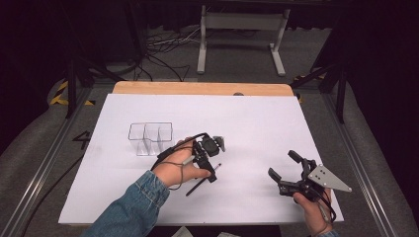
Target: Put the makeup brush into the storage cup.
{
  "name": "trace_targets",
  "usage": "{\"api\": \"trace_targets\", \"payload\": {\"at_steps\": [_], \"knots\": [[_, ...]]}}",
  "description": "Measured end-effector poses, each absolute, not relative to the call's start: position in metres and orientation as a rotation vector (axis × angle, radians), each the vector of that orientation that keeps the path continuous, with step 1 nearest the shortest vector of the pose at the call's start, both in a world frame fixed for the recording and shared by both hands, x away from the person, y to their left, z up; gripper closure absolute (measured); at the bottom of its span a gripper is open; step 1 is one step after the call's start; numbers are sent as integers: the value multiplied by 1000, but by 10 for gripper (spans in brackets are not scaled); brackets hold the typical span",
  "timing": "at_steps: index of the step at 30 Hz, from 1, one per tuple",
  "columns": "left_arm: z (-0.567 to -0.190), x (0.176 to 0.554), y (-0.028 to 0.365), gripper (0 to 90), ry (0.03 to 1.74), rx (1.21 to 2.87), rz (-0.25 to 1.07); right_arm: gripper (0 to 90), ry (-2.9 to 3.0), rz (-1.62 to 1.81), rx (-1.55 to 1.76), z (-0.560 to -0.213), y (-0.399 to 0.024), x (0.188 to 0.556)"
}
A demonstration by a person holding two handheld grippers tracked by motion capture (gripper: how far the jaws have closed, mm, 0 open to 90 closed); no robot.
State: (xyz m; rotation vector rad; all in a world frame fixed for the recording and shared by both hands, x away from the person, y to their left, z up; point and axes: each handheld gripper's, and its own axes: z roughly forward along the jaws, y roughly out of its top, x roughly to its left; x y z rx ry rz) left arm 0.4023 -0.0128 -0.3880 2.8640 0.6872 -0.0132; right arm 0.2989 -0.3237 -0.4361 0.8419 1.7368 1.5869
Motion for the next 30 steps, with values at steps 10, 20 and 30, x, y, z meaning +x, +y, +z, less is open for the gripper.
{"api": "trace_targets", "payload": {"at_steps": [10,20,30], "knots": [[-404,405,-16,76,692,2884,-37,65,1734,1585,850,-437,-326,297],[-417,405,-17,115,691,2916,-71,65,1733,1599,854,-437,-326,297],[-424,408,-19,188,708,2925,-99,65,1736,1605,857,-437,-327,298]]}}
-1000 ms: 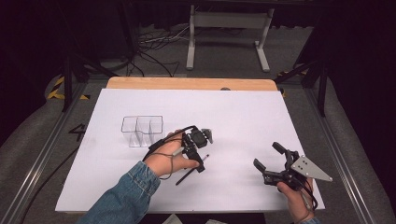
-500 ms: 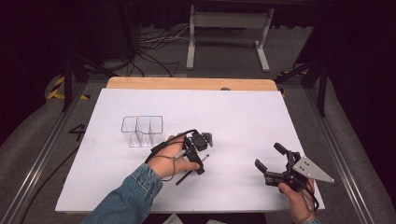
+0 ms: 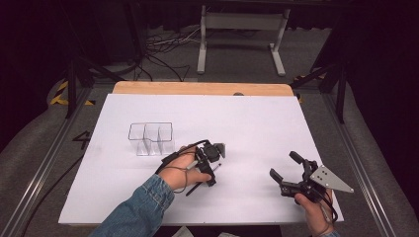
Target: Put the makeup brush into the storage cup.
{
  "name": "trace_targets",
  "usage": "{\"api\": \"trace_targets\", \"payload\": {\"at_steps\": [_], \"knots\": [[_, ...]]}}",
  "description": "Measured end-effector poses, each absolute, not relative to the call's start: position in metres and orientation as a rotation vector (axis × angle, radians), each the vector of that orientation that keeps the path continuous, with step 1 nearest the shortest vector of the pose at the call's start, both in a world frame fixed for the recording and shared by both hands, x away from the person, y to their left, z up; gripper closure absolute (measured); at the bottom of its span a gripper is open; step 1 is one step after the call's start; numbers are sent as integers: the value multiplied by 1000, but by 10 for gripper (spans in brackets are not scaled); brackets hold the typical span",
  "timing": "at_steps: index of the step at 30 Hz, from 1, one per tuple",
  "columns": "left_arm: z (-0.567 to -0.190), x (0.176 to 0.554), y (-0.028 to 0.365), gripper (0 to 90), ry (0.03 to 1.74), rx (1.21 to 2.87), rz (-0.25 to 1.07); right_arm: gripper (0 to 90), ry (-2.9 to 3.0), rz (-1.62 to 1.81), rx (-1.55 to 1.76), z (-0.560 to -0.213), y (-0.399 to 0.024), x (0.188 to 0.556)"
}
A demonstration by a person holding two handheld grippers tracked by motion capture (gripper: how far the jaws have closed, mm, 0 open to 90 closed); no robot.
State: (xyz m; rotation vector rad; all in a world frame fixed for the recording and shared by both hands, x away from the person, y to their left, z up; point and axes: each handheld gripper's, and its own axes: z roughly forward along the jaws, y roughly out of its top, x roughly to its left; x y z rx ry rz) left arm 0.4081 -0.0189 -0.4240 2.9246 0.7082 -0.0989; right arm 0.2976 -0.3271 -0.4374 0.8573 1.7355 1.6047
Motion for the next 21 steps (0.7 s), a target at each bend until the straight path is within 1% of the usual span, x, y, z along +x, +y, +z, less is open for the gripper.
{"api": "trace_targets", "payload": {"at_steps": [3,4,7,10,11,16,21], "knots": [[-425,408,-20,229,709,2927,-88,65,1737,1606,858,-438,-327,298],[-424,408,-20,245,702,2931,-65,65,1737,1607,858,-438,-327,298],[-423,408,-19,338,699,2932,-43,65,1736,1611,859,-438,-327,298],[-422,407,-18,405,697,2941,-10,66,1739,1607,858,-438,-327,298],[-422,406,-18,447,698,2944,-1,66,1740,1605,858,-438,-326,298],[-420,402,-20,562,684,2962,5,66,1743,1603,853,-438,-326,299],[-419,397,-24,715,645,2987,-2,67,1749,1607,850,-439,-325,299]]}}
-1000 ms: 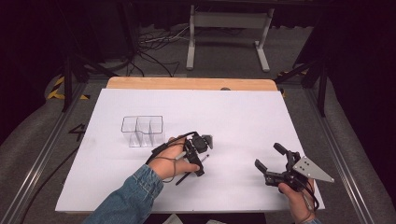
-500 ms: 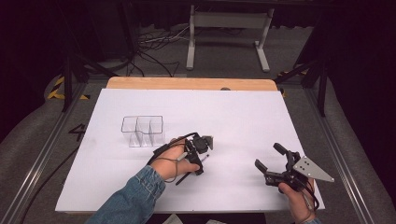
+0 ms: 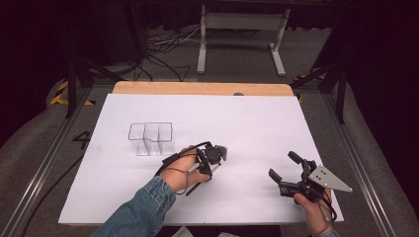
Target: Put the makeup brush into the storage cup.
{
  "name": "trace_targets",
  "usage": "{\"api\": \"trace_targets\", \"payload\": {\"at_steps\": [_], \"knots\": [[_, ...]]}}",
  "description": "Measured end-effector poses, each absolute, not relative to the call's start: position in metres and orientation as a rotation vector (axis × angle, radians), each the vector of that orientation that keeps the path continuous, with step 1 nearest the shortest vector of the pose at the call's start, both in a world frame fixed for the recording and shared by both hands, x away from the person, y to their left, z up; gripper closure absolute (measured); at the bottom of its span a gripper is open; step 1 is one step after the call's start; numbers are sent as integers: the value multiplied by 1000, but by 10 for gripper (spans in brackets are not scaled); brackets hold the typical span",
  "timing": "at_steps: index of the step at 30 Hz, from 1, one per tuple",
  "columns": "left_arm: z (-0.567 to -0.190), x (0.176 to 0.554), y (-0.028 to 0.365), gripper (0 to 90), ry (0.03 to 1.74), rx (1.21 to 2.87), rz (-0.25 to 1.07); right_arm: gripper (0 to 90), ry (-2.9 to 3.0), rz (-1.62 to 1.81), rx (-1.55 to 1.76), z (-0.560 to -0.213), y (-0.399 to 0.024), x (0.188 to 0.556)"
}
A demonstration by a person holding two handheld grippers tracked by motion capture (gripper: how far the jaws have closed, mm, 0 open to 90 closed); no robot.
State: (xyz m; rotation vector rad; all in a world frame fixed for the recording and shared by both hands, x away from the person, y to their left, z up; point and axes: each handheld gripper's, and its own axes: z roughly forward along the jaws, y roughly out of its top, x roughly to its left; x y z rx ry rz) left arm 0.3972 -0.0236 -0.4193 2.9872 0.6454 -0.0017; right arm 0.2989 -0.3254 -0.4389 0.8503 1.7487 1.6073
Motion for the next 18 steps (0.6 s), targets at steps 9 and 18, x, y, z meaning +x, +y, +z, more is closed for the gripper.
{"api": "trace_targets", "payload": {"at_steps": [9,18], "knots": [[-420,398,-24,832,720,2981,-20,69,1746,1612,850,-439,-325,298],[-419,398,-25,834,736,2988,-9,69,1745,1608,849,-439,-325,298]]}}
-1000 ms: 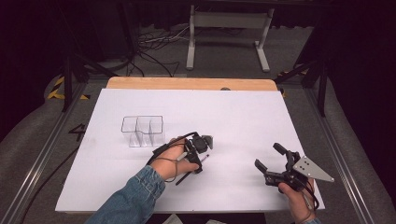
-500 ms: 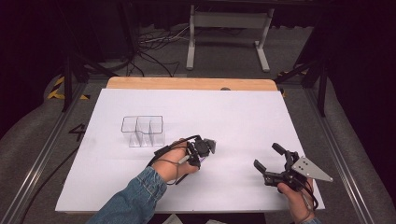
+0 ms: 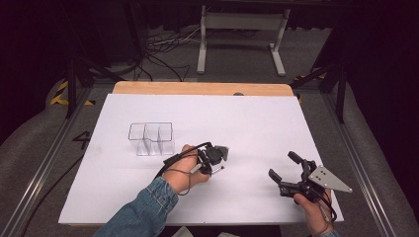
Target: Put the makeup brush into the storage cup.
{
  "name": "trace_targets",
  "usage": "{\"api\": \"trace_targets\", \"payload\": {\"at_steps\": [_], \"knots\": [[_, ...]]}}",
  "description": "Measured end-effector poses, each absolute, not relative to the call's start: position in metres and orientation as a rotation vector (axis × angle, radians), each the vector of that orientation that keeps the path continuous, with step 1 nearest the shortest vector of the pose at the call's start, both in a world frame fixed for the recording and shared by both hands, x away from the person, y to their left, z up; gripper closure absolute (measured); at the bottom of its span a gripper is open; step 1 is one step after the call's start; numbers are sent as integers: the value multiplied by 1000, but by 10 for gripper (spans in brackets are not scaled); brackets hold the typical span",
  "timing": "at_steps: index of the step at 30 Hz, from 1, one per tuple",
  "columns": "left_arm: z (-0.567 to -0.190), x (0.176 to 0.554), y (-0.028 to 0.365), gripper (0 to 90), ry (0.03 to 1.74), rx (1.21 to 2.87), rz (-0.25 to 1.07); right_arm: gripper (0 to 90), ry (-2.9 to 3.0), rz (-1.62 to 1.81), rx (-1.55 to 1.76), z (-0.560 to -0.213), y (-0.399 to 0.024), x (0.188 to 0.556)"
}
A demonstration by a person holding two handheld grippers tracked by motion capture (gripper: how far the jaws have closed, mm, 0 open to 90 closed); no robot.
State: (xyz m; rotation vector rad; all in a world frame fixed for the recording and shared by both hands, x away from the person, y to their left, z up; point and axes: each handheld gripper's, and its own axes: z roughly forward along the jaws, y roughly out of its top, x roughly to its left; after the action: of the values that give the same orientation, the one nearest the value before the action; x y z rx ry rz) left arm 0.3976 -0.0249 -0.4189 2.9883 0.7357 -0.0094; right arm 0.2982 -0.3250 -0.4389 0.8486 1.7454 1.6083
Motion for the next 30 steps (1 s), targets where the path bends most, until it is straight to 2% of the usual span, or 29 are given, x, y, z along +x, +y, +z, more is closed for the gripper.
{"api": "trace_targets", "payload": {"at_steps": [9,18,30], "knots": [[-410,398,-20,835,724,2933,-11,70,1752,1606,843,-440,-325,299],[-390,400,-8,835,745,2786,-25,71,1766,1597,836,-440,-323,299],[-362,395,11,835,649,2609,-15,71,1774,1587,834,-441,-324,299]]}}
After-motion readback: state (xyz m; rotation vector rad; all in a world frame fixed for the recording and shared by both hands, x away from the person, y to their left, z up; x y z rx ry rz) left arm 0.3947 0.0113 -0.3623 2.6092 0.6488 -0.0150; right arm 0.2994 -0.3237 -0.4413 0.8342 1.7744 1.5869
